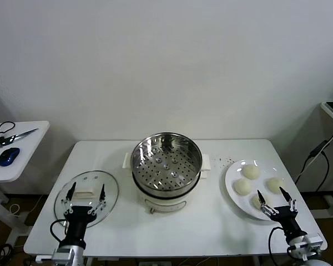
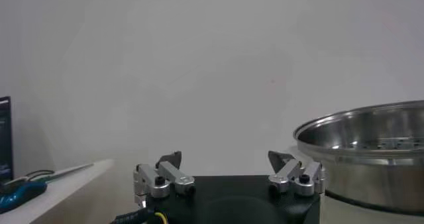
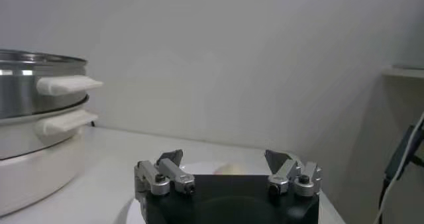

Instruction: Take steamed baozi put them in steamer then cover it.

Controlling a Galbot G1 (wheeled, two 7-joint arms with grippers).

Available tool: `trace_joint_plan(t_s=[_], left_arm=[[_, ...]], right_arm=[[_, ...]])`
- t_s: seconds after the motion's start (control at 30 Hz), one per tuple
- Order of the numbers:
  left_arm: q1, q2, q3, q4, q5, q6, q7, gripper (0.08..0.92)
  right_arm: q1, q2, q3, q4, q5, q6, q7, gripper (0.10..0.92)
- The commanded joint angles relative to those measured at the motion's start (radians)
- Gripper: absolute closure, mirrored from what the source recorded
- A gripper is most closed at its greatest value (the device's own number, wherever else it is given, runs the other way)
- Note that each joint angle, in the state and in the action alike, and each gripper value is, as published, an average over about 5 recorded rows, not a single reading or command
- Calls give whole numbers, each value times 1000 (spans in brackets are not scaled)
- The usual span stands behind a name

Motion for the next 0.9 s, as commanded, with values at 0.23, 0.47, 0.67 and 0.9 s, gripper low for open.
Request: trace_joint_plan(t_s=[0.23, 0.47, 0.67, 0.9], left_arm=[[-2, 21, 19, 1, -29, 6, -14, 177], [-7, 41, 22, -4, -38, 9, -16, 177], [-16, 45, 25, 1, -43, 16, -19, 177], [-21, 52, 22, 20, -40, 19, -21, 177]], right_arm=[[175, -450, -95, -120, -132, -169, -293, 203], [696, -762, -588, -351, -226, -162, -620, 203], [1338, -695, -1193, -617, -421, -41, -844, 203], [1629, -499, -1478, -867, -525, 35, -908, 203]])
